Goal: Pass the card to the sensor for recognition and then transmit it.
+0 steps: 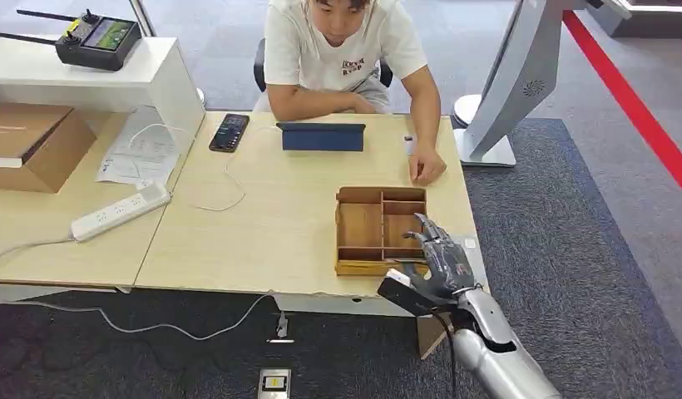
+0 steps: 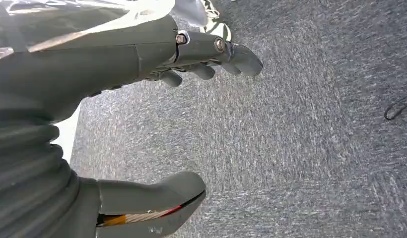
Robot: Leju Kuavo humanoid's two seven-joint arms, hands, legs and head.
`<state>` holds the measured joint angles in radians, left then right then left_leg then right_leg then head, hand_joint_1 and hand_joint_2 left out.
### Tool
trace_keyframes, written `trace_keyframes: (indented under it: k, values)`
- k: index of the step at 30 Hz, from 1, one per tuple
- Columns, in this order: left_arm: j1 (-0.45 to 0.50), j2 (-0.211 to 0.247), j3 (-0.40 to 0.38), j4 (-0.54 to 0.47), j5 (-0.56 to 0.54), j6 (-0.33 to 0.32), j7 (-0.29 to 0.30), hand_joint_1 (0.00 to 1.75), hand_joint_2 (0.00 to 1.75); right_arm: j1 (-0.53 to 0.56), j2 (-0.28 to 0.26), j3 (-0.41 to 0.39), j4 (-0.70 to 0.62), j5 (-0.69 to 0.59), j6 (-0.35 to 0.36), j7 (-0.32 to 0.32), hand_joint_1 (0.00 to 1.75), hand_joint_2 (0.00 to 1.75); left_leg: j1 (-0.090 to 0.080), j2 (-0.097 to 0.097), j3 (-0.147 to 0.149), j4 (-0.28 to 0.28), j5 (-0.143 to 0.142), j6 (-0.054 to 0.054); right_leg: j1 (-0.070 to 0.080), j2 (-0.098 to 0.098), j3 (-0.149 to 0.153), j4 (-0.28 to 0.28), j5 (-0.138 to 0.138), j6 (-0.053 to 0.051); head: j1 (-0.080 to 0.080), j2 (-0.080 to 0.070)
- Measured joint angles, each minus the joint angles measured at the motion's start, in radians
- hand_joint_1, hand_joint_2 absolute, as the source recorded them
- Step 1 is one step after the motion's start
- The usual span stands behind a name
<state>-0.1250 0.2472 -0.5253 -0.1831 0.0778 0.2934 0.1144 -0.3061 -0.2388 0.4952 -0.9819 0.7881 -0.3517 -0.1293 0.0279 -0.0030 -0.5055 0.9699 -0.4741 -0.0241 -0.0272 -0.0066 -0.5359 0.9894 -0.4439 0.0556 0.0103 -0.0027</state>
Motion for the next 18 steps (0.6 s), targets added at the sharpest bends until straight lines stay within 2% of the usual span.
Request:
trace_keyframes:
  k: [5, 8, 17, 18]
  values:
    - [0.0, 0.0, 0.0, 0.0, 0.0, 0.0, 0.0, 0.0, 1.75, -0.002, 0.0, 0.0, 0.005, -0.004, 0.008, 0.0, 1.66, 1.75, 0.0, 0.0, 0.0, 0.0, 0.0, 0.0, 0.0, 0.0, 0.0, 0.0, 0.0, 0.0, 0.0, 0.0]
    - [0.0, 0.0, 0.0, 0.0, 0.0, -0.002, -0.003, 0.0, 1.75, -0.004, 0.001, 0.0, 0.007, -0.007, 0.014, 0.0, 1.54, 1.75, 0.0, 0.0, 0.0, 0.0, 0.0, 0.0, 0.0, 0.0, 0.0, 0.0, 0.0, 0.0, 0.0, 0.0]
    - [0.0, 0.003, 0.0, 0.0, 0.0, -0.005, -0.012, 0.0, 1.75, -0.007, 0.001, 0.0, 0.008, -0.022, 0.018, -0.007, 1.47, 1.75, 0.0, 0.0, 0.0, 0.0, 0.0, 0.0, 0.0, 0.0, 0.0, 0.0, 0.0, 0.0, 0.0, 0.0]
    - [0.0, 0.003, 0.0, 0.0, 0.0, -0.005, -0.012, 0.0, 1.75, -0.007, 0.001, 0.0, 0.008, -0.022, 0.018, -0.008, 1.52, 1.75, 0.0, 0.0, 0.0, 0.0, 0.0, 0.0, 0.0, 0.0, 0.0, 0.0, 0.0, 0.0, 0.0, 0.0]
